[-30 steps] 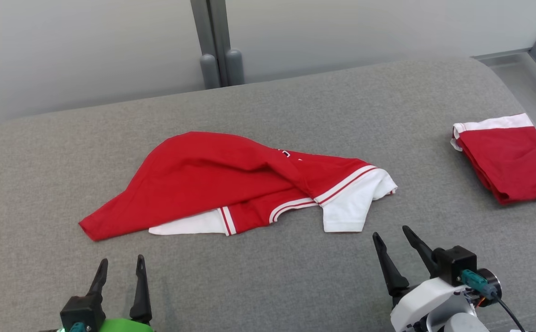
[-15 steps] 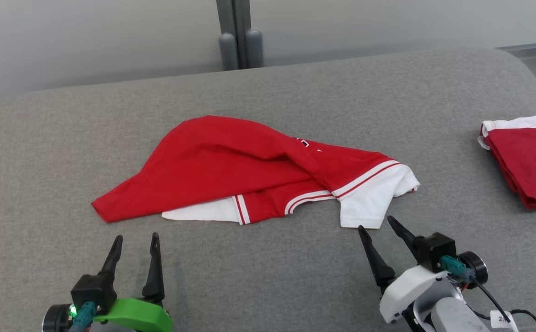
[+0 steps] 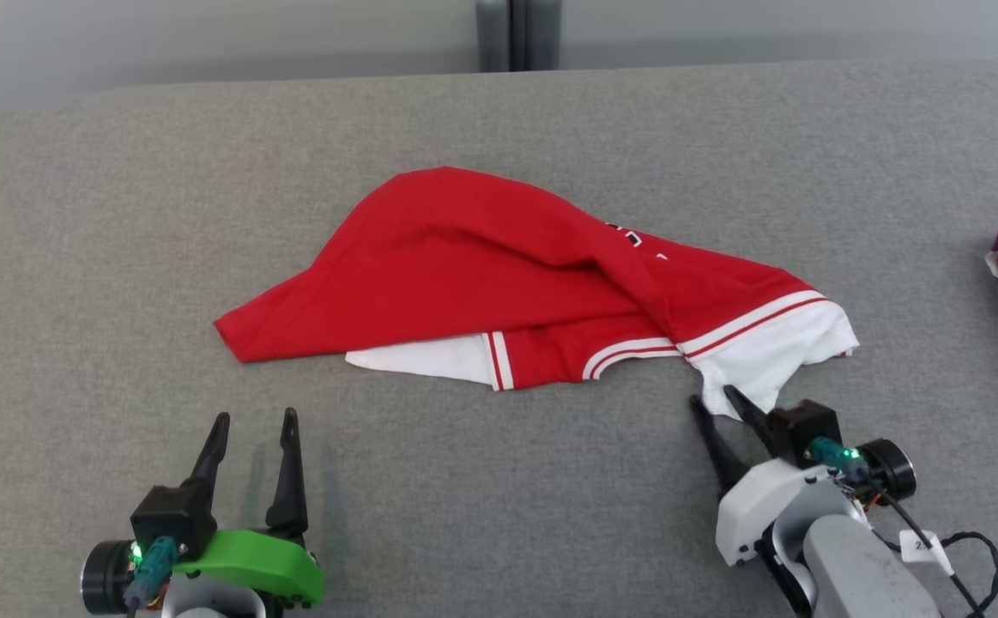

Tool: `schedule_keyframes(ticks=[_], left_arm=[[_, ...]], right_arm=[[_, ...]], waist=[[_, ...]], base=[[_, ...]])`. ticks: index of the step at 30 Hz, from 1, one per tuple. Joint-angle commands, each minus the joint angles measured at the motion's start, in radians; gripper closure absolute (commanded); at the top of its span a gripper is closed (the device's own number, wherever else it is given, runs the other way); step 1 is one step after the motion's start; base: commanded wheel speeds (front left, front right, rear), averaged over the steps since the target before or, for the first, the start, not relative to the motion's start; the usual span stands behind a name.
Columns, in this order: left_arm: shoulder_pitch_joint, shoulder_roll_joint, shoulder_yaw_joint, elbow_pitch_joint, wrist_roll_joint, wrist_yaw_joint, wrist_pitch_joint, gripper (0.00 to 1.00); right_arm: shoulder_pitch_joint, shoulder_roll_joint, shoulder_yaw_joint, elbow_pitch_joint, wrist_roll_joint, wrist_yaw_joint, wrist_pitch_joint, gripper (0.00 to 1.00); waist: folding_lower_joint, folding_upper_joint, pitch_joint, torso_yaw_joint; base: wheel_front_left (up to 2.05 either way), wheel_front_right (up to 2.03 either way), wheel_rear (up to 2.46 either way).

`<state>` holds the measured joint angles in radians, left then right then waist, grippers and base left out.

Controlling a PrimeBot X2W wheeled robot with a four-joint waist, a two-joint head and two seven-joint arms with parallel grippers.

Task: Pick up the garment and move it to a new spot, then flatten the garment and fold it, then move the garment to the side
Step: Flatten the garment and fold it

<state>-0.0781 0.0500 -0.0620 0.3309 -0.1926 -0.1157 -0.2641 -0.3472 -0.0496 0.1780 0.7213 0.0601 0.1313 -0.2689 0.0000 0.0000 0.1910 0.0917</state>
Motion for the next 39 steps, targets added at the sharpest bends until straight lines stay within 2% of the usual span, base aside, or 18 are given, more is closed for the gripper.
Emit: schedule_keyframes(ticks=[1, 7, 10, 12, 15, 18, 23, 24, 25, 26, 27, 28, 34, 36, 39], left_arm=[[-0.019, 0.002, 0.002, 0.002, -0.005, -0.006, 0.000, 0.00], [-0.028, 0.002, 0.000, -0.009, -0.015, -0.004, 0.000, 0.00], [-0.039, 0.002, -0.014, -0.011, -0.019, -0.005, 0.000, 0.00], [-0.054, 0.002, -0.028, -0.013, -0.023, -0.006, 0.000, 0.00], [-0.075, 0.002, -0.057, -0.013, -0.030, -0.007, 0.000, 0.00], [-0.093, 0.003, -0.086, -0.008, -0.044, -0.009, 0.000, 0.00], [-0.119, 0.002, -0.116, -0.008, -0.069, -0.011, 0.000, 0.00], [-0.125, 0.002, -0.123, -0.008, -0.073, -0.012, 0.000, 0.00], [-0.129, 0.002, -0.125, -0.006, -0.078, -0.012, 0.000, 0.00], [-0.135, 0.002, -0.128, -0.004, -0.081, -0.012, 0.000, 0.00], [-0.140, 0.002, -0.129, -0.005, -0.082, -0.012, 0.000, 0.00], [-0.145, 0.002, -0.129, -0.006, -0.087, -0.009, 0.000, 0.00], [-0.137, 0.002, -0.124, -0.005, -0.087, -0.003, 0.000, 0.00], [-0.125, 0.002, -0.117, -0.004, -0.077, 0.000, 0.000, 0.00], [-0.115, 0.002, -0.109, 0.000, -0.068, 0.000, 0.000, 0.00]], right_arm=[[-0.004, -0.003, -0.001, 0.006, 0.007, -0.001, 0.008, 1.00], [-0.070, -0.004, -0.092, -0.149, -0.036, -0.001, 0.005, 1.00], [-0.168, -0.010, -0.142, -0.204, -0.108, -0.001, 0.005, 1.00], [-0.257, -0.035, -0.156, -0.212, -0.156, -0.001, 0.005, 1.00], [-0.399, -0.087, -0.158, -0.178, -0.218, -0.001, 0.005, 1.00], [-0.545, -0.137, -0.171, -0.093, -0.283, -0.001, 0.005, 1.00], [-0.717, -0.168, -0.217, 0.046, -0.400, -0.001, 0.012, 1.00], [-0.743, -0.175, -0.232, 0.070, -0.425, -0.001, 0.016, 0.96], [-0.761, -0.175, -0.243, 0.088, -0.449, -0.001, 0.017, 0.85], [-0.778, -0.176, -0.259, 0.108, -0.476, -0.001, 0.021, 0.65], [-0.788, -0.175, -0.277, 0.120, -0.498, -0.001, 0.021, 0.27], [-0.793, -0.171, -0.307, 0.134, -0.525, -0.001, 0.030, 0.00], [-0.738, -0.098, -0.383, 0.176, -0.595, -0.001, 0.010, 0.00], [-0.708, -0.073, -0.370, 0.190, -0.590, -0.001, 0.005, 0.00], [-0.652, -0.030, -0.303, 0.151, -0.516, -0.001, 0.003, 0.00]], waist=[[0.0000, 0.0000, 0.012, 0.014], [0.0000, 0.0000, 0.021, 0.003], [0.0000, 0.0000, 0.037, 0.008], [0.0000, 0.0000, 0.052, 0.021], [0.0000, 0.0000, 0.074, 0.054], [0.0000, 0.0000, 0.098, 0.099], [0.0000, 0.0000, 0.144, 0.173], [0.0000, 0.0000, 0.155, 0.190], [0.0000, 0.0000, 0.161, 0.200], [0.0000, 0.0000, 0.169, 0.213], [0.0000, 0.0000, 0.174, 0.220], [0.0000, 0.0000, 0.180, 0.229], [0.0000, 0.0000, 0.170, 0.236], [0.0000, 0.0000, 0.161, 0.225], [0.0000, 0.0000, 0.147, 0.205]], base=[[0.00, 0.00, 0.00], [0.00, 0.00, 0.00], [0.00, 0.00, 0.00], [0.00, 0.00, 0.00], [0.00, 0.00, 0.00], [0.00, 0.00, 0.00], [0.00, 0.00, 0.00], [0.00, 0.00, 0.00], [0.00, 0.00, 0.00], [0.00, 0.00, 0.00], [0.00, 0.00, 0.00], [0.00, 0.00, 0.00], [0.00, 0.00, 0.00], [0.00, 0.00, 0.00], [0.00, 0.00, 0.00]])
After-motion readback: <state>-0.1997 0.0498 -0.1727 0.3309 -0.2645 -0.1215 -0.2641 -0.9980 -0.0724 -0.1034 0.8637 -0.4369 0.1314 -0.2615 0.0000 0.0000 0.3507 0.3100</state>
